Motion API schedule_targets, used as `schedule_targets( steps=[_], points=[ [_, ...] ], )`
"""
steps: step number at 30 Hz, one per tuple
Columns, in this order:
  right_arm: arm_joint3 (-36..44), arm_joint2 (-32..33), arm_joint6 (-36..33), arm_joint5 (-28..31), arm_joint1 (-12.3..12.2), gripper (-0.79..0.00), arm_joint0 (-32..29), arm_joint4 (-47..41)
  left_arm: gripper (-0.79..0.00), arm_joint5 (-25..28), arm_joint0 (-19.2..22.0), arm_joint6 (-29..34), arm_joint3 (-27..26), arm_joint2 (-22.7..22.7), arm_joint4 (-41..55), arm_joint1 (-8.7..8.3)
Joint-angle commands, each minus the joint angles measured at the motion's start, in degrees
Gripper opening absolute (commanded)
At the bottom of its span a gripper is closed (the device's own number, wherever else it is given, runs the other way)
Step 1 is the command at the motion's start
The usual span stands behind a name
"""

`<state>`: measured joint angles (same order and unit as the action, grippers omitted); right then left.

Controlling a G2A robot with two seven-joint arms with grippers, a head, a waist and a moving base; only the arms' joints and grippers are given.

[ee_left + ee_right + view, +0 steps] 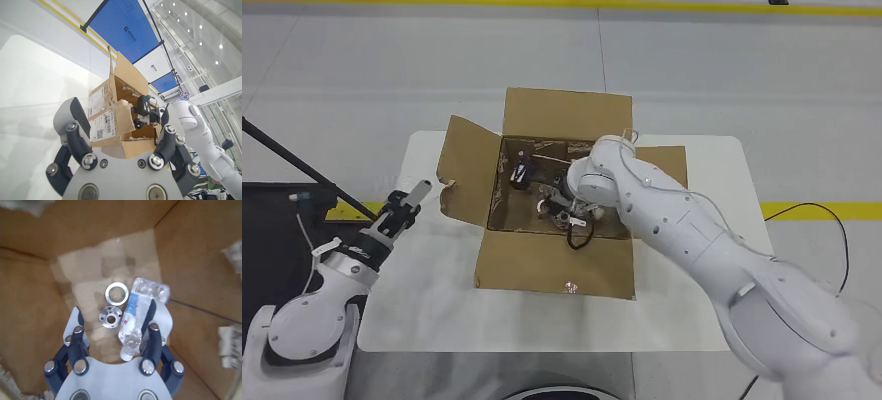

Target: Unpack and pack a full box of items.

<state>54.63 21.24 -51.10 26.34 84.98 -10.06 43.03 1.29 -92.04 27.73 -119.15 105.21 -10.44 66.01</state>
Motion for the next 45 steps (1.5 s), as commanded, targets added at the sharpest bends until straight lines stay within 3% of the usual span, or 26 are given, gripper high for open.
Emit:
schedule_targets(
  steps=[1,5,9,15,28,32,40,45],
  points=[
    [5.6,2.8,-0.1,-2.0,-2.2,0.000,-1.5,1.6,0.000,0.0,0.8,0.6,0.2,-1.3,0.2,-0.01],
    [20.4,11.4,-1.9,-6.1,-7.8,0.000,-7.9,6.0,0.000,-0.5,2.6,2.5,0.3,-4.1,-1.2,-0.14],
    [36.0,23.5,-3.4,-9.0,-13.1,0.000,-18.7,9.1,0.000,-1.3,4.2,3.2,0.4,-6.3,-2.7,-0.21],
    [49.6,38.8,-5.5,-7.6,-17.6,0.000,-32.5,8.4,0.000,-2.1,5.5,3.8,0.3,-8.4,-3.8,-0.30],
    [49.6,38.8,-5.5,-7.6,-17.6,0.000,-32.5,8.4,0.000,-3.4,7.8,4.4,-0.8,-12.6,-6.6,-0.42],
    [47.1,41.5,3.2,-8.4,-18.1,0.000,-38.5,8.9,0.000,-4.0,10.1,5.2,0.1,-15.6,-8.4,-0.40],
    [43.9,56.2,7.0,-3.6,-19.8,0.000,-44.4,-11.3,0.000,-6.2,15.3,6.1,3.1,-20.7,-9.9,-0.17],
    [38.9,64.2,4.0,2.4,-21.1,0.000,-46.1,-24.0,0.000,-7.3,17.8,6.6,4.8,-23.1,-10.6,-0.02]
  ],
)
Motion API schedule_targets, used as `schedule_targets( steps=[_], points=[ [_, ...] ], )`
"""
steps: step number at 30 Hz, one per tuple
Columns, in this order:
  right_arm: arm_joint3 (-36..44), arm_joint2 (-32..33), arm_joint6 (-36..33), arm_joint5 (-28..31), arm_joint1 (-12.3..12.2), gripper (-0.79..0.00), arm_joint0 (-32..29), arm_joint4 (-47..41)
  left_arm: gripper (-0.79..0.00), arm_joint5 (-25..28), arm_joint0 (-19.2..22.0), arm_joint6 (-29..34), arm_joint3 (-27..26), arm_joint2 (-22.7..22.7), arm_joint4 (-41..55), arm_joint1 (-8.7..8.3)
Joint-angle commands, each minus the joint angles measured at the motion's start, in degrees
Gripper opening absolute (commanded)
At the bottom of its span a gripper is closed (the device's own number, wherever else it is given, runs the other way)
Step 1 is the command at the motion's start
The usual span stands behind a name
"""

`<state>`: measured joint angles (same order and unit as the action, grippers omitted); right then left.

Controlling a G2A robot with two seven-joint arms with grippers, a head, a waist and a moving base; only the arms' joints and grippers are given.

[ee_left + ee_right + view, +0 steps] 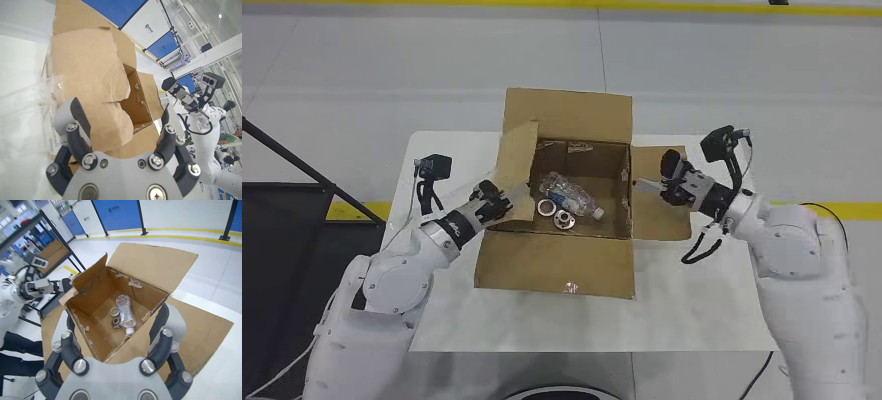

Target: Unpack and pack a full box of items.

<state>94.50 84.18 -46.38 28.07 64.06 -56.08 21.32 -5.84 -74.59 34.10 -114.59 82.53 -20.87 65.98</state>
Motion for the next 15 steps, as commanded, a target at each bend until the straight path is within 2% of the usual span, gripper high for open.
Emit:
schedule_targets(
  steps=[1,9,15],
  points=[
    [-1.9,2.4,-1.6,1.2,-0.4,0.000,-0.2,-3.8,0.000,-0.4,0.7,0.5,0.6,-0.8,-0.5,0.02],
    [-7.7,7.6,-6.0,-1.8,-1.8,0.000,-0.2,-9.7,0.000,-1.0,3.0,2.3,2.4,-3.3,-1.2,0.11],
    [-14.3,8.0,-11.2,-3.7,-2.6,0.000,1.8,-12.3,0.000,-1.3,4.1,2.7,3.7,-4.3,-1.1,0.17]
  ],
)
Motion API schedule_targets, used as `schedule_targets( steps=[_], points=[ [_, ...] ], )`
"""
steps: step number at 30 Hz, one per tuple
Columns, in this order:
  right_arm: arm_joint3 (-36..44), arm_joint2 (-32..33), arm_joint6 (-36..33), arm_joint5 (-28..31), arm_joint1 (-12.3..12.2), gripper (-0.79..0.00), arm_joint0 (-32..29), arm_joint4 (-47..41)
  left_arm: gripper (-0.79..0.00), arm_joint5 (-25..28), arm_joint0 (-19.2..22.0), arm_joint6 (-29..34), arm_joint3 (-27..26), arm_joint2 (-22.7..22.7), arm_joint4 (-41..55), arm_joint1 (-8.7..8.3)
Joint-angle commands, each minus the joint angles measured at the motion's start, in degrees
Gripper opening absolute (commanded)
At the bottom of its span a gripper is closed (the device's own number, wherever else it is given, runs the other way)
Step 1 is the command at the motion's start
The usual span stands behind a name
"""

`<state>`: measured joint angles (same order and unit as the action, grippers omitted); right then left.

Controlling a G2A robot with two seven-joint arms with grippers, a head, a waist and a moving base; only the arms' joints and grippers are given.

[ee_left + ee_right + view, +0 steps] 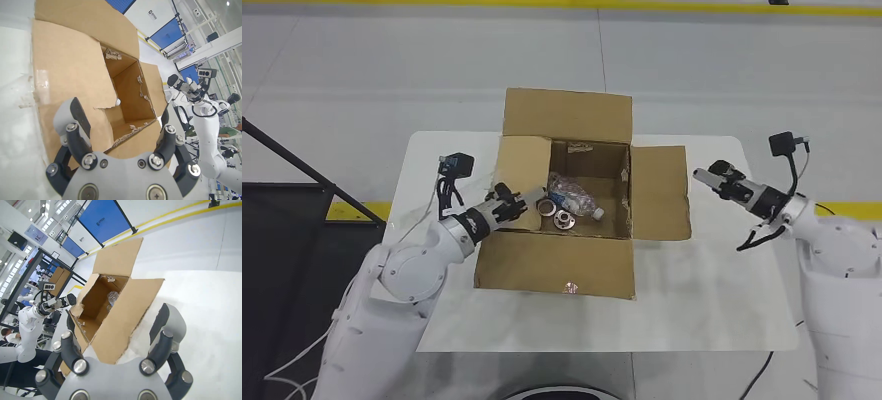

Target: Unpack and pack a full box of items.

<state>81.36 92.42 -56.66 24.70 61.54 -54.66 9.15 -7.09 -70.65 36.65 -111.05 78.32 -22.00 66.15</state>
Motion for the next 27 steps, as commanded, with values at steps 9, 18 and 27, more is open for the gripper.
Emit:
schedule_targets(
  steps=[9,18,27],
  points=[
    [-14.6,-7.7,-10.5,2.2,0.1,0.000,9.2,-5.8,0.000,-0.2,1.2,0.5,1.4,-1.0,0.2,0.03],
    [-20.6,-13.1,-15.3,7.6,0.7,0.000,15.6,-16.2,0.000,-0.3,0.8,-0.1,1.4,-1.1,0.4,0.01],
    [-12.4,-19.5,-14.2,8.7,0.2,0.000,16.2,-20.9,0.000,0.0,0.6,-0.5,1.2,-1.5,0.6,0.00]
  ],
)
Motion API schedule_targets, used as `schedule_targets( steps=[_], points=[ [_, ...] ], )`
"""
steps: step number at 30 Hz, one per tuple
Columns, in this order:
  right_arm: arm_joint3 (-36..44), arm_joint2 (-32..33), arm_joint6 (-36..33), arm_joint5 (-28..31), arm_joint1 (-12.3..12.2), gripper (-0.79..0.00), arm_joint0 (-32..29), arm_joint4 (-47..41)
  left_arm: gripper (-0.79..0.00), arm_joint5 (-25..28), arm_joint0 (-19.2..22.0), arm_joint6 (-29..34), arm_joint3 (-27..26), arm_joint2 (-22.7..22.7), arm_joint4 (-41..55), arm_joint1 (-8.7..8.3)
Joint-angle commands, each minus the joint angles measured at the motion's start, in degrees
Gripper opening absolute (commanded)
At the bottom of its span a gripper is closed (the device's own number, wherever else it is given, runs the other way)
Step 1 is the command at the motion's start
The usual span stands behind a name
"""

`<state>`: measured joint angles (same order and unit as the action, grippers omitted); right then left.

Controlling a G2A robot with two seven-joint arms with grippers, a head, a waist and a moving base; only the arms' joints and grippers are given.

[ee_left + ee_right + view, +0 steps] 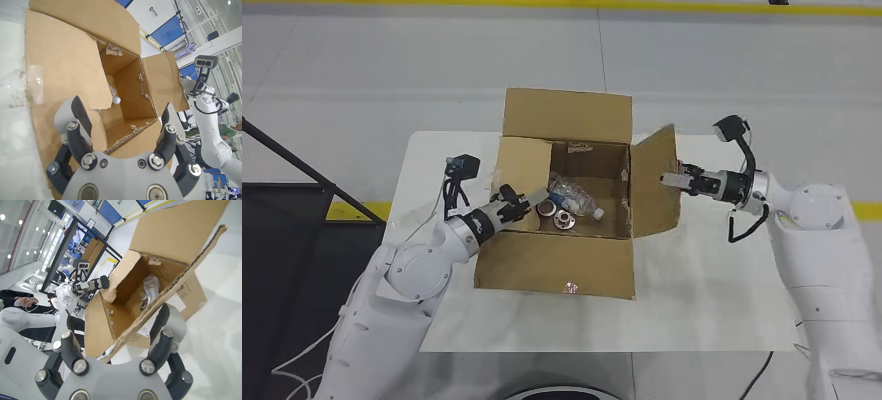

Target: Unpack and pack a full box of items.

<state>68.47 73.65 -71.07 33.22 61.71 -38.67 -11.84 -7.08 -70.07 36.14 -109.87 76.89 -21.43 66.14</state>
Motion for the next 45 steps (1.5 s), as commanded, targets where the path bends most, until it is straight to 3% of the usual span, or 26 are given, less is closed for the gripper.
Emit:
schedule_targets(
  steps=[1,11,19,25,31,38,45],
  points=[
    [0.8,-1.7,0.6,0.6,0.1,0.000,0.5,0.1,0.000,0.0,0.0,-0.1,0.0,-0.1,0.0,0.01],
    [2.1,-12.1,6.5,1.4,2.3,0.000,4.4,6.4,0.000,-0.5,-0.4,-3.0,-0.2,0.5,1.0,0.10],
    [2.8,-16.4,11.3,0.7,3.3,0.000,5.7,13.3,0.000,0.6,-5.3,-5.0,-5.4,9.5,6.8,-0.47],
    [3.7,-17.9,12.9,0.2,3.5,0.000,5.9,17.1,0.000,4.7,-12.4,1.8,-7.3,17.9,16.4,-1.18],
    [5.7,-18.7,14.7,-0.6,3.4,0.000,5.4,21.8,0.000,9.2,-18.9,8.9,-7.0,23.6,21.8,-1.84],
    [7.4,-18.7,15.9,-1.6,3.2,0.000,4.6,23.8,0.000,10.0,-23.7,13.3,-5.1,26.2,28.4,-2.15],
    [7.7,-18.2,16.9,-2.2,3.1,0.000,4.4,23.0,0.000,10.4,-24.0,21.4,-3.4,24.0,32.4,-2.65]
  ],
)
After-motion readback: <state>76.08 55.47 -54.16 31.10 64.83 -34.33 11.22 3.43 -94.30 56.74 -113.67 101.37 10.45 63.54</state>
